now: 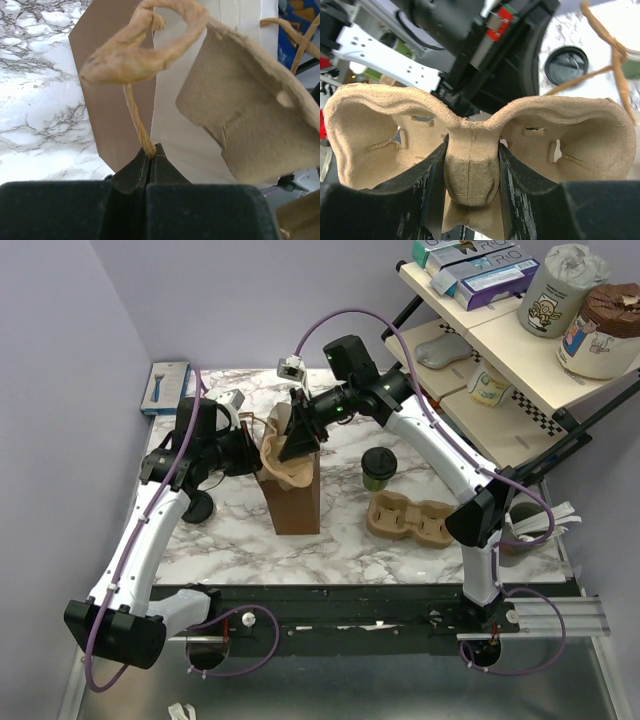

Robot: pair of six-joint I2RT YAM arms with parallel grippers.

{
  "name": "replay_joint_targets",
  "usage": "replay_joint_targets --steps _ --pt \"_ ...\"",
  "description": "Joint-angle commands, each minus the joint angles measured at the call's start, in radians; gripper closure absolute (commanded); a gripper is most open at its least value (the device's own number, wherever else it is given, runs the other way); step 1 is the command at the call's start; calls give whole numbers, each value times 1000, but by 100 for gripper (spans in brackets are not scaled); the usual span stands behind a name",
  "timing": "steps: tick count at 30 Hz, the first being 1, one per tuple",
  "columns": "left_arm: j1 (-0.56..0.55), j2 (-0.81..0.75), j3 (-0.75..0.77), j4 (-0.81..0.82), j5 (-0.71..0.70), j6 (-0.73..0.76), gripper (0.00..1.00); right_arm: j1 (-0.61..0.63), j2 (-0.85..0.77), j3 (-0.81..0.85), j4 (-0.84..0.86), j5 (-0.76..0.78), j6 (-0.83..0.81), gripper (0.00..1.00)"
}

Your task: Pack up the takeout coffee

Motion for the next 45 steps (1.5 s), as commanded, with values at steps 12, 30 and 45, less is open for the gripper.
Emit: replay_joint_targets --steps 12,30,45 --pt "-6 -43 64 -74 153 197 100 -27 -5 38 -91 388 -22 65" --pt "-6 -8 43 -52 176 209 100 -41 -98 -86 107 362 183 68" --pt "-7 4 46 -15 245 200 100 -46 -164 -279 102 608 -19 69"
